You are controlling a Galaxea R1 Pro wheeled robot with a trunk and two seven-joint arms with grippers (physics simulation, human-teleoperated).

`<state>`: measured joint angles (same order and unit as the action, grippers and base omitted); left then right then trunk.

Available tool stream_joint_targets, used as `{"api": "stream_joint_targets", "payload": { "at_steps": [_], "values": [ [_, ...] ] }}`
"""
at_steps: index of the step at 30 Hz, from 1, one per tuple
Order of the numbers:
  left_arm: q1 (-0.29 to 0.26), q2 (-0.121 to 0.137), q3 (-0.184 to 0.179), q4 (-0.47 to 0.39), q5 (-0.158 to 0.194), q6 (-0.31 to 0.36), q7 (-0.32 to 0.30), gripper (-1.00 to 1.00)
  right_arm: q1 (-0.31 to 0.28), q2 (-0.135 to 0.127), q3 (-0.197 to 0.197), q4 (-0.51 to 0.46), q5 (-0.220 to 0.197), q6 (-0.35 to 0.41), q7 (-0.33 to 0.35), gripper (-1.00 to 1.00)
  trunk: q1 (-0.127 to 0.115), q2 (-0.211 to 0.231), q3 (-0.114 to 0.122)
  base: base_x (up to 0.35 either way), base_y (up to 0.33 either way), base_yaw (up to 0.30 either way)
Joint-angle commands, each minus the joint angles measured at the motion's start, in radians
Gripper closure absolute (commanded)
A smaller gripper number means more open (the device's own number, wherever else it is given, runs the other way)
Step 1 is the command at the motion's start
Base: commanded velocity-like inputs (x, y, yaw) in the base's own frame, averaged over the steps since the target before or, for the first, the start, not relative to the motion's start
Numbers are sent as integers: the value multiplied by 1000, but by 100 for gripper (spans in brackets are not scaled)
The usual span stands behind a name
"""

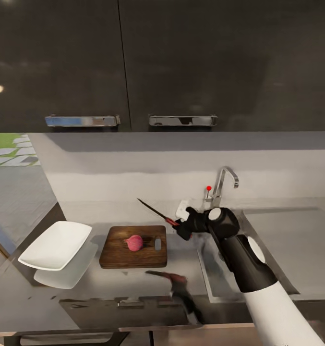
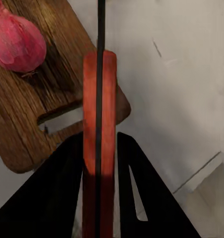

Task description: In the kitchen, take the Vidalia onion out of the sink, dice it on the chopping board with the paring knife, put the diced onion into the bowl on the countertop, then place both the paring knife and the chopping board into the sink.

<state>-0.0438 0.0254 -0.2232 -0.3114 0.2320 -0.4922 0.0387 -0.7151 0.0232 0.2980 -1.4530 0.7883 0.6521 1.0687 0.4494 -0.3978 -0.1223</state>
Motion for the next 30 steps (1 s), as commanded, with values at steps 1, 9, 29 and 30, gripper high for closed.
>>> {"api": "stream_joint_targets", "payload": {
  "at_steps": [1,9,29,30],
  "values": [
    [-1,1,-8,0,7,-3,4,-100,-1,30,0,27,7,9,-28,100,1,-2,-2,0,0,0],
    [-1,2,-10,0,7,-3,3,-100,-33,151,0,140,7,93,-162,100,1,-2,-2,0,0,0],
    [-1,2,-10,2,7,-3,3,-100,-37,151,22,138,-1,201,-112,100,1,-2,-2,-53,15,0],
    [-1,2,-10,2,7,-3,3,-100,-37,151,25,138,-1,207,-110,100,1,-2,-2,-184,69,0]
  ]
}}
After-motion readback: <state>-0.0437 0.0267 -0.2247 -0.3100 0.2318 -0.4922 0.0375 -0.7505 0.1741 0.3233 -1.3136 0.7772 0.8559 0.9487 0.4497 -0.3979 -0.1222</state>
